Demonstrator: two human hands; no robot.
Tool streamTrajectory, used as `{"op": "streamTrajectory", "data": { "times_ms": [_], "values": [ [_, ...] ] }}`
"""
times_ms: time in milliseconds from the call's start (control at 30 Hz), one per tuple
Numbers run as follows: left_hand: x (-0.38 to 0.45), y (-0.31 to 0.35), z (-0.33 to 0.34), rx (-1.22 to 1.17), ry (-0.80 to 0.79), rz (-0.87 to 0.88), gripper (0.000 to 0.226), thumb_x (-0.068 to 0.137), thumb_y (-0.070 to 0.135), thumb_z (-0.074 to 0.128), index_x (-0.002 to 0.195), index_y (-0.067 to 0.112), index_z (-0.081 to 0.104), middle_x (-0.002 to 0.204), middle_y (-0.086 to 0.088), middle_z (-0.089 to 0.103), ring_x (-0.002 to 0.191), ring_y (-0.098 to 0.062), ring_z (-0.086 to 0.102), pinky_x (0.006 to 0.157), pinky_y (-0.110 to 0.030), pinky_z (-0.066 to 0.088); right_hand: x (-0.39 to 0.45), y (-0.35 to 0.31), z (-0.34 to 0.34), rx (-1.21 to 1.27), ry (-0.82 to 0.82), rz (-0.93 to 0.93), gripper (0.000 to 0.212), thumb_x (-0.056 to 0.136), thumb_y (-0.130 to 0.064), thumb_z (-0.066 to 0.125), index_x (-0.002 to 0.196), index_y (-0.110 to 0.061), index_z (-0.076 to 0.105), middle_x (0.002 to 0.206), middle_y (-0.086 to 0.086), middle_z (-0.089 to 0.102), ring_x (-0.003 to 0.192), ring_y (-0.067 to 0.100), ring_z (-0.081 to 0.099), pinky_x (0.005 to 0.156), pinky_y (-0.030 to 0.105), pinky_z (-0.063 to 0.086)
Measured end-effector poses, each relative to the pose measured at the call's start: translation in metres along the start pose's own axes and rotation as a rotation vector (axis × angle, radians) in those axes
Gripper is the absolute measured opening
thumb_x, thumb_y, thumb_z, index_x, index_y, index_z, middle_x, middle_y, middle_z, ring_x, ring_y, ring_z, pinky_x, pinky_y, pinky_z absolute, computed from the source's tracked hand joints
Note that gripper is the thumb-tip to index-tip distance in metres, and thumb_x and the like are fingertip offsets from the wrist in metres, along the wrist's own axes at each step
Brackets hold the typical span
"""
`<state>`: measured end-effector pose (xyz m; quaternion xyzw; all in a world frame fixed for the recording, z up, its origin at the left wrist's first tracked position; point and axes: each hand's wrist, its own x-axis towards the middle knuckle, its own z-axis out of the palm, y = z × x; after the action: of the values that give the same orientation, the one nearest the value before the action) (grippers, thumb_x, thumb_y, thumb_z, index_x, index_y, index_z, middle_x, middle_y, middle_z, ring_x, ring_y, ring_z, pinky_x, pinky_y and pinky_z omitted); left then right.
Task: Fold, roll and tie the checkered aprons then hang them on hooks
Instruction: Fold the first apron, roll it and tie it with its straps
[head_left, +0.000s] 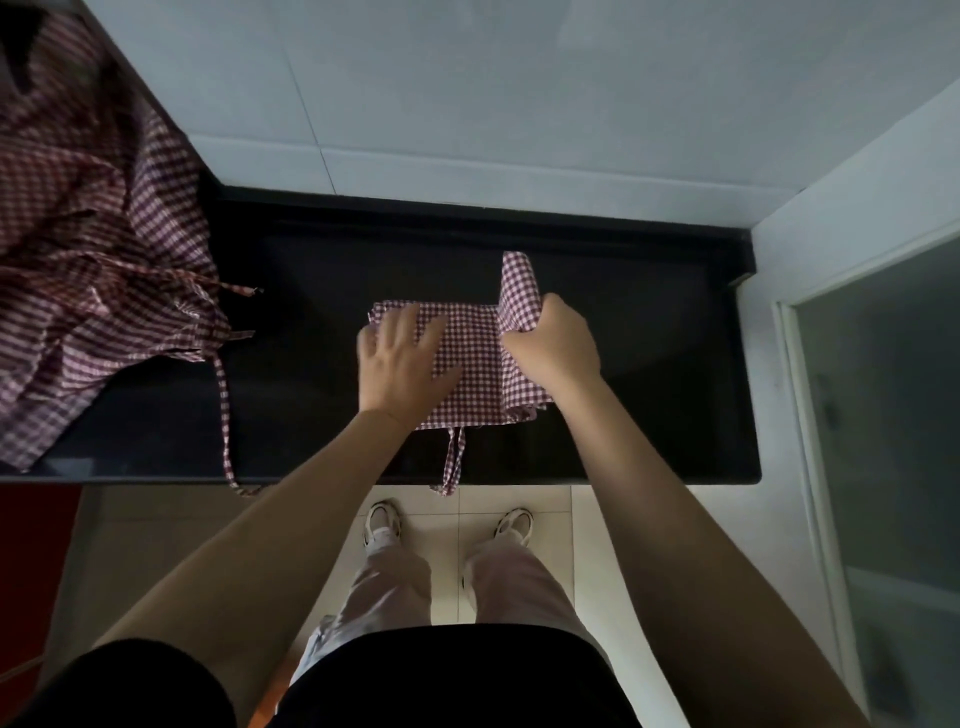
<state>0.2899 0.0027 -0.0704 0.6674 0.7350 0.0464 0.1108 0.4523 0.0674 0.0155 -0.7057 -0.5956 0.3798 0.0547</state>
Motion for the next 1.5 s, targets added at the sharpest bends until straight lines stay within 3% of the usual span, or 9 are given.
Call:
{"op": "streamTrajectory", "data": {
  "times_ms": [100,233,600,733,867,1000,1100,1233,1500],
  "values": [
    [-0.016,-0.021,0.000,-0.210,0.011,-0.340,0.047,0.091,0.036,0.056,0.135,0.021,0.047,0.127,-0.014,0.046,0.110,-0.032,0.049,0.091,-0.047,0.046,-0.006,-0.008,0.007,-0.090,0.064,-0.005,0.039,0.092,-0.027,0.065,0.124,-0.013,0.048,0.113,0.005,0.061,0.081,0.014,0.058,0.058,0.024,0.044],
    [-0.011,-0.038,-0.003,-0.535,-0.178,-0.395,0.049,0.096,0.024,0.054,0.143,0.028,0.042,0.131,-0.007,0.043,0.093,-0.017,0.052,0.073,-0.027,0.049,-0.017,-0.032,0.035,-0.139,0.108,-0.061,0.059,0.095,-0.024,0.062,0.145,-0.011,0.033,0.107,0.001,0.058,0.066,0.007,0.050,0.051,0.020,0.039],
    [-0.002,-0.075,-0.005,-0.561,-0.315,-0.160,0.017,0.096,0.014,0.052,0.110,0.017,0.060,0.119,-0.006,0.052,0.096,-0.014,0.053,0.085,-0.024,0.037,-0.023,-0.056,0.127,-0.086,-0.121,-0.142,0.050,0.093,-0.027,0.064,0.134,-0.012,0.039,0.122,0.008,0.051,0.092,0.014,0.057,0.069,0.023,0.048],
    [-0.005,-0.065,-0.009,-0.677,-0.105,-0.334,0.031,0.096,0.009,0.045,0.126,0.012,0.053,0.129,-0.012,0.049,0.101,-0.013,0.050,0.086,-0.028,0.043,-0.017,-0.053,0.123,0.002,-0.210,-0.047,0.039,0.098,-0.027,0.054,0.132,-0.011,0.045,0.119,0.008,0.055,0.083,0.014,0.060,0.060,0.023,0.044],
    [-0.012,-0.045,-0.016,-0.501,0.338,-0.083,0.038,0.092,0.013,0.035,0.121,0.001,0.056,0.127,-0.018,0.054,0.118,-0.032,0.050,0.103,-0.048,0.042,-0.016,-0.052,0.108,-0.054,-0.235,-0.081,0.030,0.102,-0.018,0.045,0.128,-0.012,0.058,0.120,0.004,0.062,0.100,0.018,0.063,0.082,0.029,0.049],
    [0.002,-0.022,-0.018,-0.342,0.169,0.189,0.043,0.098,0.021,0.034,0.135,0.004,0.050,0.148,-0.018,0.042,0.145,-0.033,0.030,0.121,-0.049,0.020,-0.016,-0.038,0.088,-0.067,0.268,-0.222,0.016,0.098,-0.014,0.049,0.093,-0.014,0.064,0.087,-0.003,0.062,0.077,0.012,0.061,0.069,0.026,0.050],
    [0.015,-0.014,-0.010,-0.157,0.011,0.180,0.057,0.102,0.030,0.037,0.152,0.008,0.024,0.163,-0.013,0.015,0.152,-0.029,0.002,0.124,-0.046,0.002,-0.009,-0.026,0.089,-0.120,0.561,-0.448,0.017,0.095,-0.010,0.052,0.107,-0.010,0.063,0.106,0.004,0.064,0.098,0.016,0.062,0.080,0.026,0.053],
    [0.009,-0.029,0.017,0.089,-0.133,0.195,0.069,0.103,0.045,0.020,0.156,0.012,-0.010,0.164,-0.011,-0.012,0.150,-0.029,-0.016,0.123,-0.049,-0.005,0.012,-0.001,0.112,-0.353,0.329,-0.598,0.046,0.103,-0.025,0.034,0.141,-0.007,0.050,0.148,0.012,0.049,0.143,0.025,0.037,0.119,0.043,0.030],
    [0.004,-0.046,0.033,0.058,-0.196,0.211,0.071,0.094,0.068,0.012,0.156,0.038,-0.006,0.165,-0.003,-0.014,0.149,-0.033,-0.021,0.119,-0.059,-0.008,0.037,0.041,0.129,-0.451,0.181,-0.433,0.059,0.105,-0.040,0.021,0.158,-0.014,0.021,0.165,0.009,0.017,0.154,0.022,0.008,0.124,0.047,0.013]
  ]
}}
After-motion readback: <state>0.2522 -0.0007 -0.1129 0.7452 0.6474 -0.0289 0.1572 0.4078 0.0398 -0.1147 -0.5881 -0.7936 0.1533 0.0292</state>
